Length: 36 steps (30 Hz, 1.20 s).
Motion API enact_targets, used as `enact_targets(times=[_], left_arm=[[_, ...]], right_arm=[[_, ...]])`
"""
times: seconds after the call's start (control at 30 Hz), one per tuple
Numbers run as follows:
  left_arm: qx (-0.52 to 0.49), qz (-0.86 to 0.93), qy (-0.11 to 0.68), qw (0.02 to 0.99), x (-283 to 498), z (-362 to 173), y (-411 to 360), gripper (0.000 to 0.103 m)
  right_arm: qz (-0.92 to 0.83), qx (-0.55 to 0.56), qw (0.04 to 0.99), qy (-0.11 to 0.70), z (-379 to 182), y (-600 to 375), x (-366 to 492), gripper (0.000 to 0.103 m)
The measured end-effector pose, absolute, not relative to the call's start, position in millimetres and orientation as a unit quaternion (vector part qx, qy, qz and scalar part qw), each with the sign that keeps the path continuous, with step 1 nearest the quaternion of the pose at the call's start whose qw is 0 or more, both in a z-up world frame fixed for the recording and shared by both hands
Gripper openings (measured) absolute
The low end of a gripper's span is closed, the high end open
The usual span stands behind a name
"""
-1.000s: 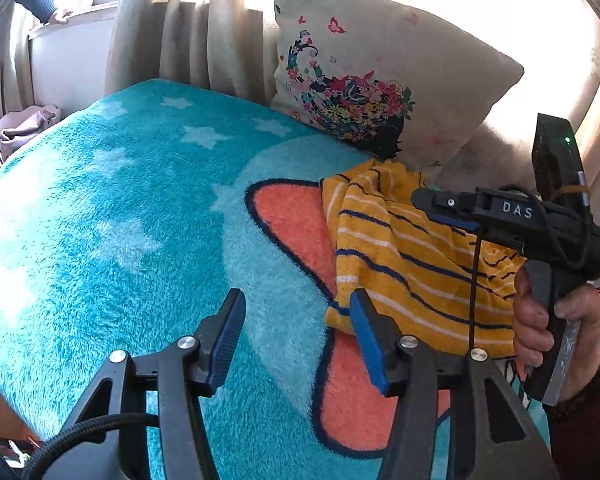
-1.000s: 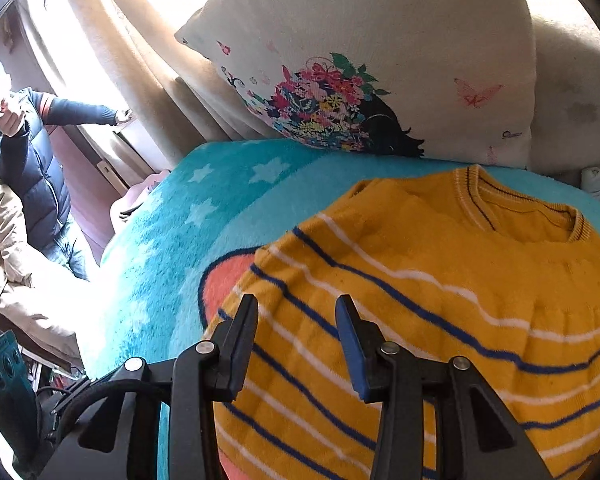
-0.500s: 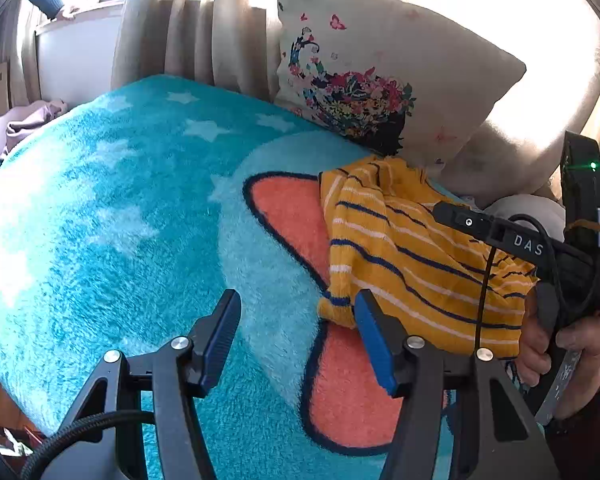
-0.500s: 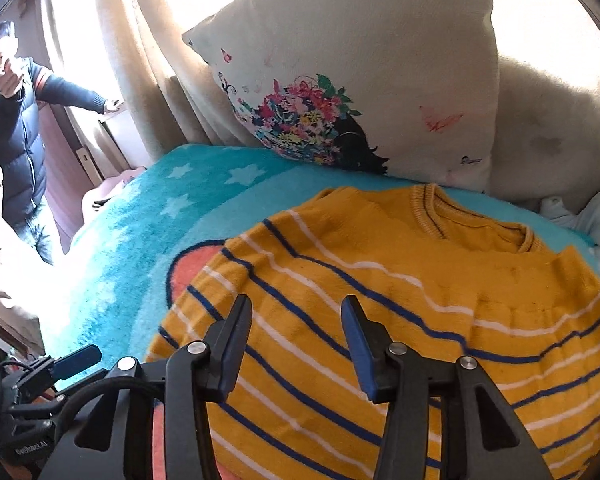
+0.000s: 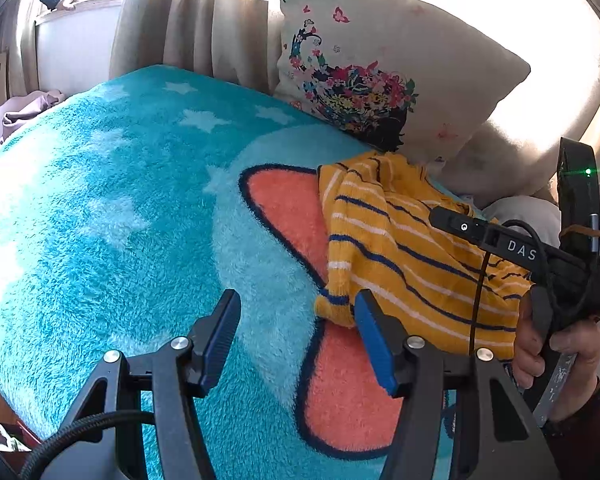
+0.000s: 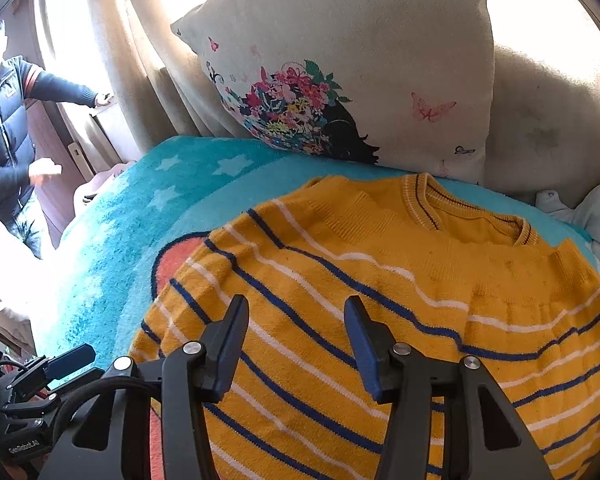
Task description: Fold small clothes
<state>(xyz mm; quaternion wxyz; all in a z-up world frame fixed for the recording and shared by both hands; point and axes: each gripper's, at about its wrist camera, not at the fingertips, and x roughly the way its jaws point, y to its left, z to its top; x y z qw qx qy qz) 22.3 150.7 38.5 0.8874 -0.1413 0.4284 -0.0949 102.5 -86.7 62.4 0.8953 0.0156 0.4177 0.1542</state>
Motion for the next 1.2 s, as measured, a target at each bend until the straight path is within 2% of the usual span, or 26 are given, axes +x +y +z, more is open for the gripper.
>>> enact_targets(times=[1.2], left_arm=[[-0.158,-0.097,0.433,0.882,21.7,34.2,154.2,0.06]], right_arm=[[0.143,0.011,0.892,0.428,56.0,-81.4,106.1,0.057]])
